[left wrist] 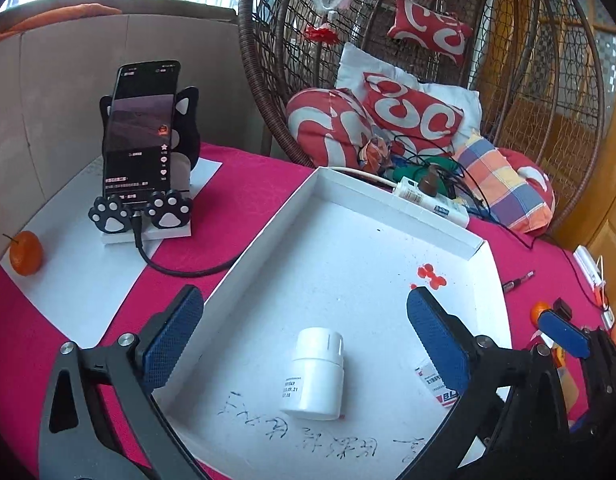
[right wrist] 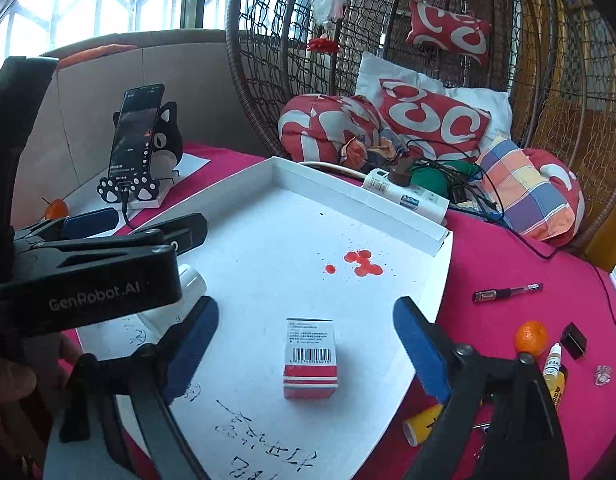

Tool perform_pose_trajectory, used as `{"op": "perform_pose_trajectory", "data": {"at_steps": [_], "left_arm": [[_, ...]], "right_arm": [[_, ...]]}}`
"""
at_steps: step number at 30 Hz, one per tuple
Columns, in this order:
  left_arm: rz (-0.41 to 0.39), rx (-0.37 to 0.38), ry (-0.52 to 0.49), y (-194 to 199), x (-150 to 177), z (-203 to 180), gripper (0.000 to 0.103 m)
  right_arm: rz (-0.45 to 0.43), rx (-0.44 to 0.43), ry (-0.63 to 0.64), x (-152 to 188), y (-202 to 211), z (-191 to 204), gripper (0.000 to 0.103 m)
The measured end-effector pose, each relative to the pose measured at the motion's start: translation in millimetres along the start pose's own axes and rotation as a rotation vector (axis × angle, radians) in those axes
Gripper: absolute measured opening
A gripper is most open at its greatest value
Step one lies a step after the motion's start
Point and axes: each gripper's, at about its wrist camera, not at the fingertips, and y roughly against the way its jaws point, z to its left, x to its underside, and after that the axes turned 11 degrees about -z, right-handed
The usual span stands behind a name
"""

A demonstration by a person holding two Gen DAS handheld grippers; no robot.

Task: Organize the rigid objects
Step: 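Open both tools to release the bottle and box inside the tray, then move the right tool to the tan tape roll and grasp it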

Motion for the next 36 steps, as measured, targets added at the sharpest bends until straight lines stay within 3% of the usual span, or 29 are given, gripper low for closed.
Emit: {"op": "perform_pose_trajectory", "data": {"at_steps": [10,16,20,23,31,36], "left_arm": [[-0.045,0.057,-0.023,38.9,6.4,-24.4,0.103],[-0.052,0.047,-0.099,49.9,8.1,-47.5,0.103],[-0.058,0.052,-0.112,55.2,9.3,-58.8,0.103],[-0.058,0.070,-0.128,58.4,10.4,-67.9,0.103],[-0.048,0.153,-0.175,66.4,18.0,-97.9,0.103],[0.008,0.283,-0.251,64.2,38.2,-137.7,0.103]], "right_arm": [[-0.148,0.031,-0.149,-10.3,54.0,-38.8,0.103],[-0.317,0.059,-0.271,-22.9,104.6,-70.9,0.103],[-0.436,-0.005,-0.391,-25.7,133.9,-95.7,0.103],[-0.460,-0.022,-0.465,-22.5,142.4,-113.2,0.103],[-0.571,0.133,-0.481,-8.4,185.1,-162.7,0.103],[-0.520,0.152,-0.573,17.7,188.9,-204.6,0.103]]}}
